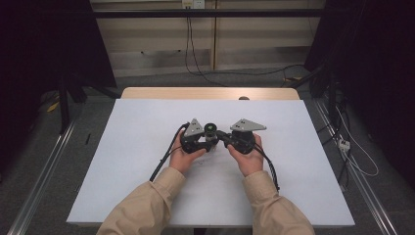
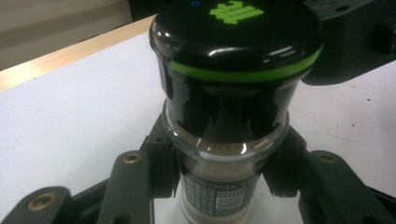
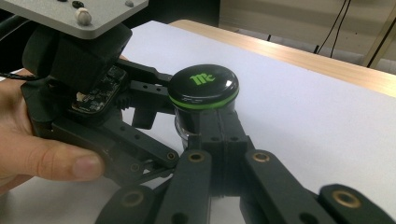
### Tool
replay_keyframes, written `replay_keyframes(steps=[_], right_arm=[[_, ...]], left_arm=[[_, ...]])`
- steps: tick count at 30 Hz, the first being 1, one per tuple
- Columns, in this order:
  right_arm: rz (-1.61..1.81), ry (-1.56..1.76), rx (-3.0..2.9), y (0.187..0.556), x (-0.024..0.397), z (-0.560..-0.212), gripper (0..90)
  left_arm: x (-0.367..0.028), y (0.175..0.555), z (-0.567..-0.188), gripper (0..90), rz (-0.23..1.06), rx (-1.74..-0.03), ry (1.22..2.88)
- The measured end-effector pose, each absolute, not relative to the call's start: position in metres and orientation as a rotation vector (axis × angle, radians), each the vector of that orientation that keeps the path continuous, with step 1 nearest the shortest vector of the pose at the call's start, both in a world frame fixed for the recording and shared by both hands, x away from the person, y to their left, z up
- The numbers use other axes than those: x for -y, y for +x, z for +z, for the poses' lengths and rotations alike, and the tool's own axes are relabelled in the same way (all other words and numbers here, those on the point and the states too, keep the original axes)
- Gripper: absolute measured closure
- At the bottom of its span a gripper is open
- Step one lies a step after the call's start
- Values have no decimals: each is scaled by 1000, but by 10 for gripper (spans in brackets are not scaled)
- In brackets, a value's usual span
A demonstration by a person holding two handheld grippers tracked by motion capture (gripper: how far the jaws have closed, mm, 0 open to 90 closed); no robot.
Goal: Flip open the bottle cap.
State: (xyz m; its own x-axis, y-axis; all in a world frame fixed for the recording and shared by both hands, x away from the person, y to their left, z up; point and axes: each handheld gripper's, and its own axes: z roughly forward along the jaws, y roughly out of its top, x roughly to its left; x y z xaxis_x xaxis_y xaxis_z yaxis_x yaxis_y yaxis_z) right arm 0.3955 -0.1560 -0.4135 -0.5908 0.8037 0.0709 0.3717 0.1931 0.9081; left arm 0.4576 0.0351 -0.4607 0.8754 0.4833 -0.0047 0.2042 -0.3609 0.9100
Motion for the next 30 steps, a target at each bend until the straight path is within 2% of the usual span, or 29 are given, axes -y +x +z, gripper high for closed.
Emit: replay_keyframes(steps=[15,18,20,30], right_arm=[[1354,1085,-2063,396,155,-412,900],[1443,1073,-1976,396,155,-400,900],[1310,999,-2028,397,147,-392,900],[1348,1014,-2030,400,148,-391,900]], left_arm=[[-34,457,-460,535,324,-503,1955],[-32,455,-459,536,340,-510,1962],[-36,458,-461,536,301,-535,1939],[-34,456,-460,535,322,-516,1957]])
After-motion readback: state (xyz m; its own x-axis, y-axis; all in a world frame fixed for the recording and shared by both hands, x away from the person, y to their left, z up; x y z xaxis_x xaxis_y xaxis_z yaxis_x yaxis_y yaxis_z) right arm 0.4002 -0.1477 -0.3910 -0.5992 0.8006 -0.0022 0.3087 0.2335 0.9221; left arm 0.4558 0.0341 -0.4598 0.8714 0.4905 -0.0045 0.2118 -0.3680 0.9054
